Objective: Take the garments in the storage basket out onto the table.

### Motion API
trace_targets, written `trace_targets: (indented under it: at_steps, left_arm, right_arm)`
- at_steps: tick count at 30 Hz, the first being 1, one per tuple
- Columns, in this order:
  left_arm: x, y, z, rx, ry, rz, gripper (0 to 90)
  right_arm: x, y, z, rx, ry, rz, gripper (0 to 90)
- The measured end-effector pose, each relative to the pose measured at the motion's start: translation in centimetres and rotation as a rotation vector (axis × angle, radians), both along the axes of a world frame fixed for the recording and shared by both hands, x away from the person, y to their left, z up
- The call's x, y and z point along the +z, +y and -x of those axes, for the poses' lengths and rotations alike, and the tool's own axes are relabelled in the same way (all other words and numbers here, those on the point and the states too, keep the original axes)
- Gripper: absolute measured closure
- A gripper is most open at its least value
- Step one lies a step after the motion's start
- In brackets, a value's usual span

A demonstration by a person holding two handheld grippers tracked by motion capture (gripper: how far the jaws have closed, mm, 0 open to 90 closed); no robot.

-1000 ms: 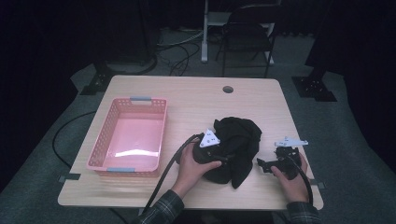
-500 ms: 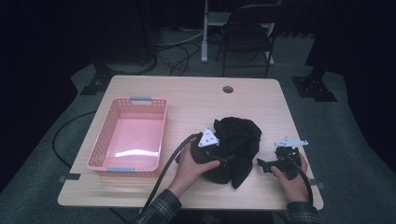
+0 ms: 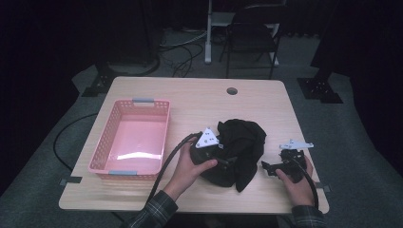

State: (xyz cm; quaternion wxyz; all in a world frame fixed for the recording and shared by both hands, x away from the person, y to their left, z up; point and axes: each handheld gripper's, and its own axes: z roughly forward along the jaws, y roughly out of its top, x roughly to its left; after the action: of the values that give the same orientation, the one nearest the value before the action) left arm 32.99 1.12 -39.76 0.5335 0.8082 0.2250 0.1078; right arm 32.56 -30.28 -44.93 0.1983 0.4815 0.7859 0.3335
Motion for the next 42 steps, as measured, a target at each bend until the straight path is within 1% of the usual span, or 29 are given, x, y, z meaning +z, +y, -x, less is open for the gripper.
trace_targets:
  at_steps: [9,13,14,17,20,21,25,26,28,30,34,35,42]
  left_arm:
    - [0.9,1.3,0.2,-0.015,-0.008,0.034,10.4]
    - [1.6,1.9,0.3,-0.014,-0.021,0.054,10.5]
    - [1.8,2.2,0.3,-0.017,-0.019,0.061,10.4]
    - [2.4,2.7,0.5,-0.015,-0.031,0.074,10.5]
    - [2.8,3.2,0.5,-0.017,-0.038,0.081,10.4]
    - [3.2,3.6,0.6,-0.017,-0.045,0.083,10.5]
    - [3.7,4.2,0.7,-0.024,-0.052,0.091,10.4]
    - [4.0,4.5,0.8,-0.026,-0.060,0.092,10.5]
    - [4.2,4.6,0.8,-0.028,-0.062,0.094,10.4]
    - [4.5,5.2,0.9,-0.030,-0.070,0.099,10.4]
    - [4.7,5.8,0.9,-0.034,-0.069,0.108,10.4]
    - [4.9,6.1,1.0,-0.030,-0.076,0.107,10.4]
    - [5.8,7.3,0.9,-0.024,-0.088,0.123,10.4]
  right_arm:
    - [0.0,0.0,0.0,0.000,0.000,0.000,0.0]
    - [0.0,0.0,0.0,0.000,0.000,0.000,0.0]
    - [0.0,0.0,0.0,0.000,0.000,0.000,0.0]
    - [0.0,0.0,0.0,0.000,0.000,0.000,0.0]
    - [0.0,0.0,0.0,0.000,0.000,0.000,0.0]
    - [0.0,0.0,0.0,0.000,0.000,0.000,0.0]
    - [0.0,0.0,0.0,0.000,0.000,0.000,0.0]
    - [0.0,0.0,0.0,0.000,0.000,0.000,0.0]
    - [0.0,0.0,0.0,0.000,0.000,0.000,0.0]
    - [0.0,0.0,0.0,0.000,0.000,0.000,0.0]
    - [0.0,0.0,0.0,0.000,0.000,0.000,0.0]
    - [0.0,0.0,0.0,0.000,0.000,0.000,0.0]
    - [0.0,0.0,0.0,0.000,0.000,0.000,0.0]
